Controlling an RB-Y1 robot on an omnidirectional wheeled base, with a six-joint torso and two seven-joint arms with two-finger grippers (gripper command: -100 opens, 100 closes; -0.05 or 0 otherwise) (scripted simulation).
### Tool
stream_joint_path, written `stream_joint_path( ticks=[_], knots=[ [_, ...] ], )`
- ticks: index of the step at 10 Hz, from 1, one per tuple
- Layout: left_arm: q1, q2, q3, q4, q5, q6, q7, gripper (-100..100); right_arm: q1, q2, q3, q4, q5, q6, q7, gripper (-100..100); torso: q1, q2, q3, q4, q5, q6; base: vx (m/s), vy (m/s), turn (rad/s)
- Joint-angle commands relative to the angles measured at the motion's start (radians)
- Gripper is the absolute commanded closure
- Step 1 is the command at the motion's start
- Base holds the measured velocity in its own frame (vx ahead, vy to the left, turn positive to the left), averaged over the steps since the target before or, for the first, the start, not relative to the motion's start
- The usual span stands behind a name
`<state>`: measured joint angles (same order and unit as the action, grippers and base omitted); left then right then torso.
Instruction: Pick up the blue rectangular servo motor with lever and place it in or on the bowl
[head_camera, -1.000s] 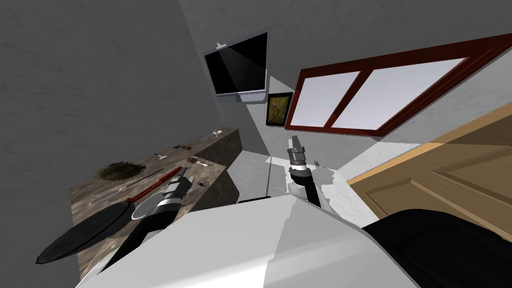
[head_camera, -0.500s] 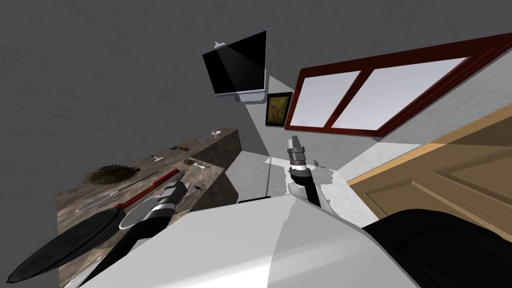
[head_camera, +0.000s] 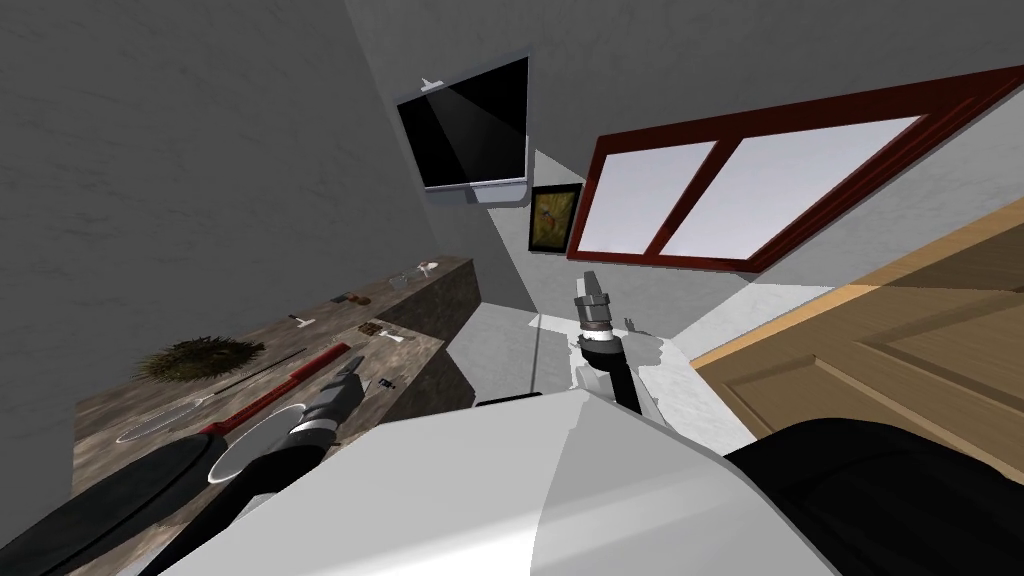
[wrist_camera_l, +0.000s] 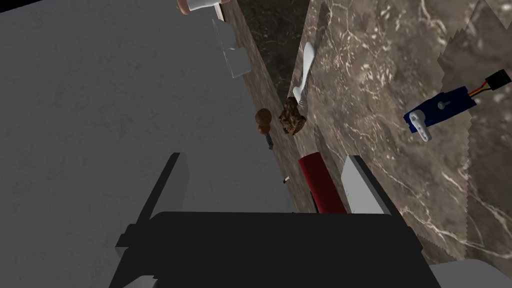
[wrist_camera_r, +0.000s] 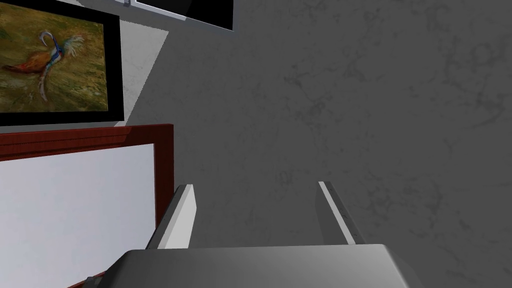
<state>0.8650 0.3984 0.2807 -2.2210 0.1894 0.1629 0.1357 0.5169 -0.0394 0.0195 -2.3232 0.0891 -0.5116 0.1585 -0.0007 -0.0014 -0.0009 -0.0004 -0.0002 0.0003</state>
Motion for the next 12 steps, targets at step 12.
stream_joint_path(
  ticks=[12],
  knots=[
    [0.107,0.111,0.055,-0.010,0.071,0.297,-0.087,-100,0.000,0.000,0.000,0.000,0.000,0.000,0.000,0,0.000,0.000,0.000,0.000,0.000,0.000,0.023,-0.013,-0.065]
  ],
)
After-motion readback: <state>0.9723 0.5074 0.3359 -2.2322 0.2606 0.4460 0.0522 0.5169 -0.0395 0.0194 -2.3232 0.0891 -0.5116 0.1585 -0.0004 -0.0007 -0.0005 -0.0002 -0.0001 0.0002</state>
